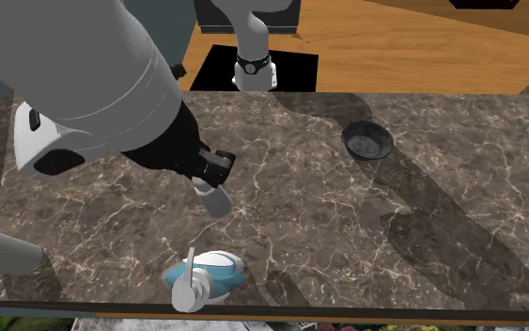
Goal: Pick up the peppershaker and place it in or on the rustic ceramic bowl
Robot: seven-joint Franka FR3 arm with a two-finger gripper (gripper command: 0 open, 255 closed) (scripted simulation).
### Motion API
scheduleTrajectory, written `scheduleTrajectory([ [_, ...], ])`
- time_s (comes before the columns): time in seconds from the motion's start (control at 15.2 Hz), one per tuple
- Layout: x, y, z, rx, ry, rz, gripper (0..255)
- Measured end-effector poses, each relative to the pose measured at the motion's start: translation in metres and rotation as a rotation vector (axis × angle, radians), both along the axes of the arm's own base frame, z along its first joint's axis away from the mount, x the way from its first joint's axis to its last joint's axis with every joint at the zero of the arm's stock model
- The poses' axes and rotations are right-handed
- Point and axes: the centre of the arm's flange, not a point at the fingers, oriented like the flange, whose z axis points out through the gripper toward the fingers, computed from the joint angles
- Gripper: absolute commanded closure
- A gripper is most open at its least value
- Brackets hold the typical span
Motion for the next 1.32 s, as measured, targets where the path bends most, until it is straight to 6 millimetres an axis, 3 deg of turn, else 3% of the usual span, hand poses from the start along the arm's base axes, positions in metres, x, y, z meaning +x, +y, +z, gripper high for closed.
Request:
scheduleTrajectory([
  [0.66, 0.001, 0.0, 0.053, 0.0, 0.0, 0.0, 255],
  [0.92, -0.023, 0.033, 0.06, 0.0, 0.001, 0.001, 255],
  [1.32, -0.076, 0.092, 0.067, 0.0, 0.0, 0.001, 255],
])
